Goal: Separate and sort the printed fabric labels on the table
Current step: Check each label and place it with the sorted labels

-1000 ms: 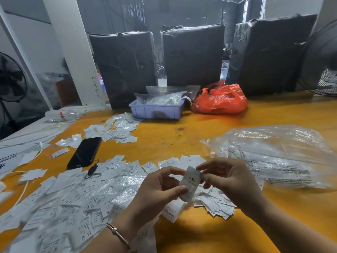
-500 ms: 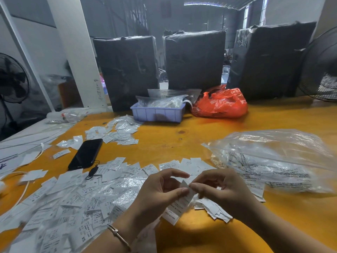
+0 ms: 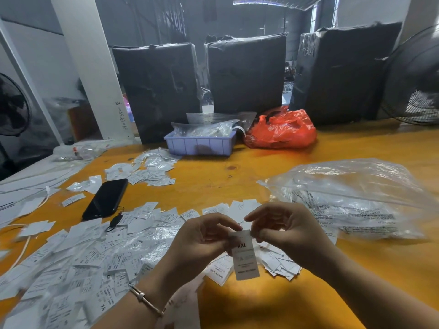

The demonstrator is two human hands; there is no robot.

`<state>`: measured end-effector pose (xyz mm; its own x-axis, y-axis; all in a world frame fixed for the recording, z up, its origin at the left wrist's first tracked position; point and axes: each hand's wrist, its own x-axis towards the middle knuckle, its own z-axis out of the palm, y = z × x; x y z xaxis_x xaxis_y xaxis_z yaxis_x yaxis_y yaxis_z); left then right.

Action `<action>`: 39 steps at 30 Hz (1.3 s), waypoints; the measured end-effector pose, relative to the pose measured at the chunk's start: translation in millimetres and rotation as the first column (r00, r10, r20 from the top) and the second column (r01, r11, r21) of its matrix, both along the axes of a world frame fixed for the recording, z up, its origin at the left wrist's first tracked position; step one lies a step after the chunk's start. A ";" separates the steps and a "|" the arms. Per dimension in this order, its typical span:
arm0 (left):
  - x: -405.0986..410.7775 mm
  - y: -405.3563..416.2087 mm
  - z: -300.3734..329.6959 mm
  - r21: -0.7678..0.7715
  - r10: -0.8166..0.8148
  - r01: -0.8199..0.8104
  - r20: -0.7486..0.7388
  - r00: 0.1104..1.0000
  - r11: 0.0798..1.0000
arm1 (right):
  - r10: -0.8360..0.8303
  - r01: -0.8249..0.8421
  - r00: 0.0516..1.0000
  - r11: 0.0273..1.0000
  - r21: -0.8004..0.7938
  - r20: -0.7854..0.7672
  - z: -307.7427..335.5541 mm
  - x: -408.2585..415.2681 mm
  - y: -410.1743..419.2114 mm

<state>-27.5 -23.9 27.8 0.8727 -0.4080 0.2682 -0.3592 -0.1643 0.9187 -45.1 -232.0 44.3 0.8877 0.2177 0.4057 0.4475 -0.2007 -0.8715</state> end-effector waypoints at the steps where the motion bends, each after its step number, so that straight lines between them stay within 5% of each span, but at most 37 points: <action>1: -0.1 0.6 0.3 0.003 -0.008 0.008 0.007 1.000 1.000 | 0.002 -0.002 1.000 1.000 -0.012 -0.006 -0.3 0.0 -0.2; 7: 2.4 5.9 5.9 0.088 -0.025 0.021 0.047 0.999 0.996 | -0.023 0.030 0.999 0.988 -0.149 0.047 -4.7 3.8 -2.4; 11: 10.7 21.1 14.2 0.108 0.130 -0.141 0.107 0.986 0.984 | -0.160 0.194 0.975 0.950 -0.243 0.155 -4.3 16.3 -18.5; 15: 16.4 23.6 7.3 0.277 0.184 -0.225 0.165 0.969 0.934 | -0.155 0.172 0.984 0.960 -0.221 0.091 -6.0 20.8 -25.3; 21: 15.5 15.7 -6.5 0.571 0.034 -0.231 0.335 0.942 0.788 | -0.334 0.390 0.908 0.894 -0.219 0.253 -1.5 29.5 -39.9; 27: 10.7 18.0 5.4 0.587 -0.065 -0.095 0.245 0.967 0.804 | -0.386 0.422 0.907 0.841 -0.339 0.171 -12.5 37.6 -43.7; 33: 5.9 21.9 7.5 0.828 -0.156 -0.026 0.136 0.978 0.561 | -0.380 0.396 0.918 0.855 -0.335 0.115 -16.7 39.2 -43.2; 39: 6.6 16.6 7.3 0.836 -0.185 0.043 0.071 0.980 0.547 | -0.408 0.423 0.906 0.849 -0.317 0.115 -16.7 41.3 -46.8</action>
